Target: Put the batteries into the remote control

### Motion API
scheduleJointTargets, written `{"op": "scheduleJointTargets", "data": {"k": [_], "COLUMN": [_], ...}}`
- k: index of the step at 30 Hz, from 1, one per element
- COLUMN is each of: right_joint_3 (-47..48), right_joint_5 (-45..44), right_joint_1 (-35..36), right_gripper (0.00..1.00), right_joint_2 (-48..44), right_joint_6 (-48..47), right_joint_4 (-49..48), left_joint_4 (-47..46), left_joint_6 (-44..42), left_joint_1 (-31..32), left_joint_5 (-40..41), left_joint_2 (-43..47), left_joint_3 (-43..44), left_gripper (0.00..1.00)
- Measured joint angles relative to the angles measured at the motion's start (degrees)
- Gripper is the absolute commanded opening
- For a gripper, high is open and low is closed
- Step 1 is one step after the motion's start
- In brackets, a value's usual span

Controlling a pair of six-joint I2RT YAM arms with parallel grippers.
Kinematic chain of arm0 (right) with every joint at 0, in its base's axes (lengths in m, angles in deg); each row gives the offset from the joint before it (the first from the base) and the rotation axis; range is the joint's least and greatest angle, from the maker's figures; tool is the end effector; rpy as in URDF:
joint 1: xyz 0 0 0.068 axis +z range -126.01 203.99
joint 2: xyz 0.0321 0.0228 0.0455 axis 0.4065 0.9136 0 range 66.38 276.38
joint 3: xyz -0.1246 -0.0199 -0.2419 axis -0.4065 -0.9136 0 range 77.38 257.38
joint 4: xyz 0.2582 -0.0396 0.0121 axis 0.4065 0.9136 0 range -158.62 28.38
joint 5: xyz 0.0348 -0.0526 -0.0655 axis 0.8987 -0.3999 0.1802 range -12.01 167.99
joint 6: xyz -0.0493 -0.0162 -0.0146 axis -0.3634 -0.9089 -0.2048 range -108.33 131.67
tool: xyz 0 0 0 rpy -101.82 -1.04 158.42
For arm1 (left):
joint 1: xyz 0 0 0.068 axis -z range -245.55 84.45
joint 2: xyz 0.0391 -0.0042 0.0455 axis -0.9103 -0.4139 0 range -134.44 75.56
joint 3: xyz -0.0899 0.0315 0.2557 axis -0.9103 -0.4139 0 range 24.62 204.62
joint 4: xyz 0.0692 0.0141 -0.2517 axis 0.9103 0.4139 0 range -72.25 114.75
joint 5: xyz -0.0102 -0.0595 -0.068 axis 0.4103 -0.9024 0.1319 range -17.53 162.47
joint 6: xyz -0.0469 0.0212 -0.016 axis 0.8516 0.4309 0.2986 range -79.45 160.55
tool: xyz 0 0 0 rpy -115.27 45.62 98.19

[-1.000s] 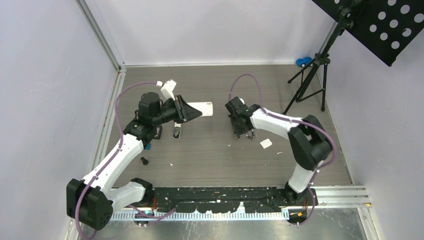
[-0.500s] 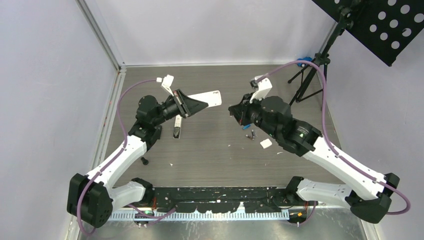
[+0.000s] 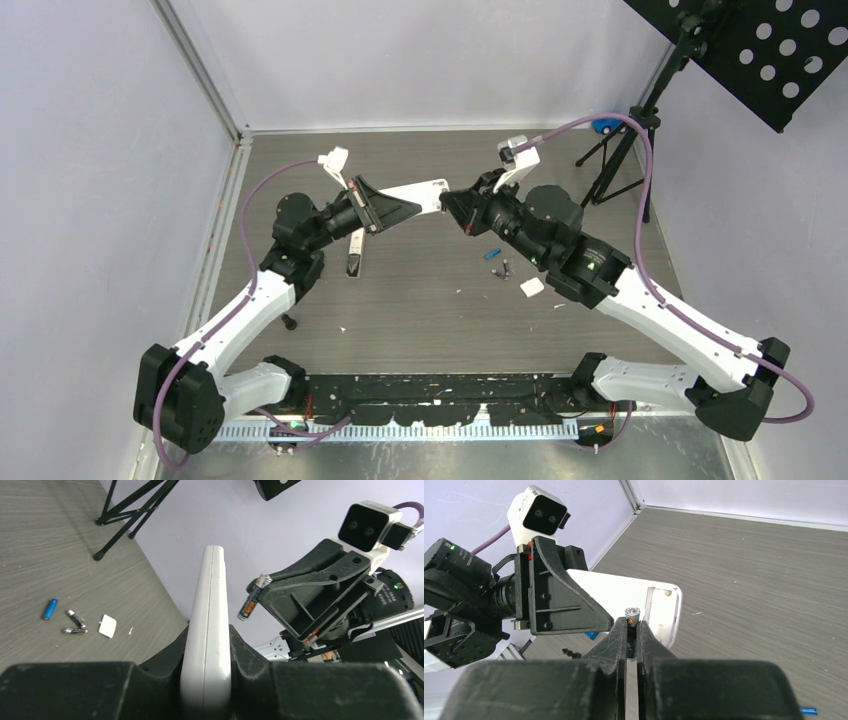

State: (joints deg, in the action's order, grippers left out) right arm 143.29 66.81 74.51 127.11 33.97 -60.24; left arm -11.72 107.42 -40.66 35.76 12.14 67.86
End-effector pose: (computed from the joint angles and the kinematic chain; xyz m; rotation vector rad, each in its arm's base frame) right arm 0.1569 0.1796 0.4196 -0.2592 1.6690 0.8116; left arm 0.2211 -0.1260 0.3381 0.0102 1.7029 -1.7069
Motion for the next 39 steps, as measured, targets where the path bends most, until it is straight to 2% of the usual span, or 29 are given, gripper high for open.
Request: {"op": "scheduleJointTargets", "data": {"k": [14,21,32,39], "right_joint_3": [-1.2,-2.38,-3.72,-3.72], "right_joint_5": [-0.28,-0.72,-3.08,-2.6], "right_joint_1": [0.11,0.11,0.28,0.37], "right_gripper": [0.08,0.14,0.14,0.26], "right_joint_2": [1.81,1.95,2.73,3.17], "right_joint_6": [-2.67,-4.42,-4.59,-4.42], "right_joint_4": [-4.96,-6.58,-9.77,-10.47], "left_joint_4": [-3.21,-3.56,-4.31,-4.68], "left_joint_6": [7.52,10.69,12.7,13.9], "left_joint_1": [0.17,0.13,0.07,0.15], "left_joint_5": [-2.36,-2.86,-3.63,-3.67], "left_joint_2": [-0.48,-1.99,-2.36,-2.36], "left_joint_3": [-0.02,-0.02,-0.02,-0.02], "left_gripper": [0.0,0.0,0.0,0.0]}}
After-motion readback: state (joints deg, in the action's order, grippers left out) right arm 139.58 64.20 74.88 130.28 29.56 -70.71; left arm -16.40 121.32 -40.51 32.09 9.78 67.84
